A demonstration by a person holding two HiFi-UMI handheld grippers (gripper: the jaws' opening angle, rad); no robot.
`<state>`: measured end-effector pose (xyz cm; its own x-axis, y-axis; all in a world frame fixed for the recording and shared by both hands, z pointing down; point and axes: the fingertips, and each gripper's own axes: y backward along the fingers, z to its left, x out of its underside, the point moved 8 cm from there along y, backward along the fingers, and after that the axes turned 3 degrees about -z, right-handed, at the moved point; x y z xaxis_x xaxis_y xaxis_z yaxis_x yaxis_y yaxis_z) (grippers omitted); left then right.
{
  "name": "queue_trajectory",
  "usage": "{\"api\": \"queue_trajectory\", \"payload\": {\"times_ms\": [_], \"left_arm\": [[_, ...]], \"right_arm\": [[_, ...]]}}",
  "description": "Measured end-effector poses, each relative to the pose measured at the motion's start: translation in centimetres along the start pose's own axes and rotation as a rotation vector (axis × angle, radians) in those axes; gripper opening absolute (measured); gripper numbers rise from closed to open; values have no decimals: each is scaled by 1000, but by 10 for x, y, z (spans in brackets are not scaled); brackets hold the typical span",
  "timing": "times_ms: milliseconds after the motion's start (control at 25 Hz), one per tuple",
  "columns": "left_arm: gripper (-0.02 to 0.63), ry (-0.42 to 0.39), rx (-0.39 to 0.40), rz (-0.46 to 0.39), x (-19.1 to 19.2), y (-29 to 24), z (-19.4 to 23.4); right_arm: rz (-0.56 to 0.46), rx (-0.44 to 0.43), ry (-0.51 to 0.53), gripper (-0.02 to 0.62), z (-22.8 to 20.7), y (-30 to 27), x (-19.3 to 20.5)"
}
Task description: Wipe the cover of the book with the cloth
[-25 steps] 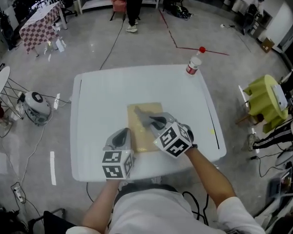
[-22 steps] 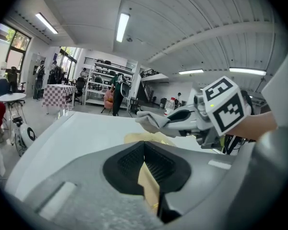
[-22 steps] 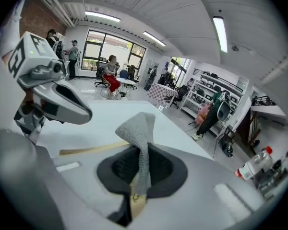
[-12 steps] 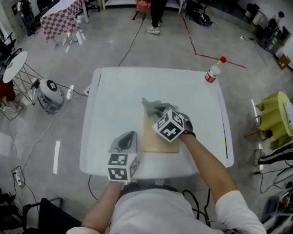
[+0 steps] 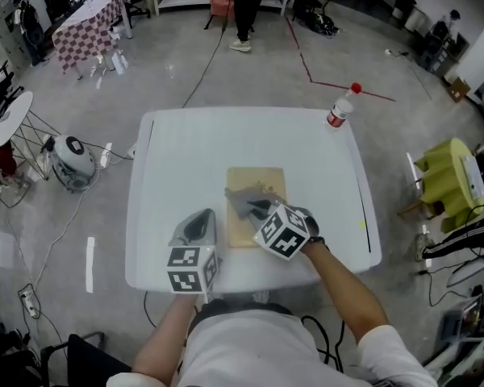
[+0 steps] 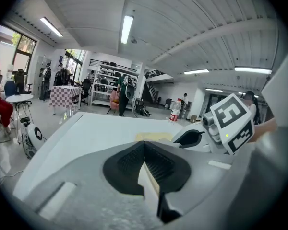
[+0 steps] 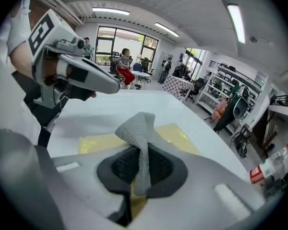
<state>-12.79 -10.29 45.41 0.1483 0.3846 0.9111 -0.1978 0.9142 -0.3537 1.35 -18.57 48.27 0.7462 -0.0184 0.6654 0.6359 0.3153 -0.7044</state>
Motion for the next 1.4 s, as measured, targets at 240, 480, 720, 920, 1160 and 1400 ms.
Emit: {"api": "queue_trajectory", "payload": {"times_ms": [240,480,720,920,1160,1400], "left_arm": [[7,4,12,8,-1,-7,-3],[7,4,26,15,0,-14,-7],[6,9,23,12,0,-16,-4],[7,13,10,8,0,-10,4],[7,23,-17,-6,0,-3,12],[8,38,-47,-24,1,10,26]], "right_arm": [[-13,-80,-13,17,28,21,6],[-24,-218,2,17,49,37,15],[-12,-356,45,17,59,43,18],[-56,-332,45,17,33,46,2],[-53,-110,141,17,-31,14,-44],[69,-85,338,17,-42,-46,-72]]}}
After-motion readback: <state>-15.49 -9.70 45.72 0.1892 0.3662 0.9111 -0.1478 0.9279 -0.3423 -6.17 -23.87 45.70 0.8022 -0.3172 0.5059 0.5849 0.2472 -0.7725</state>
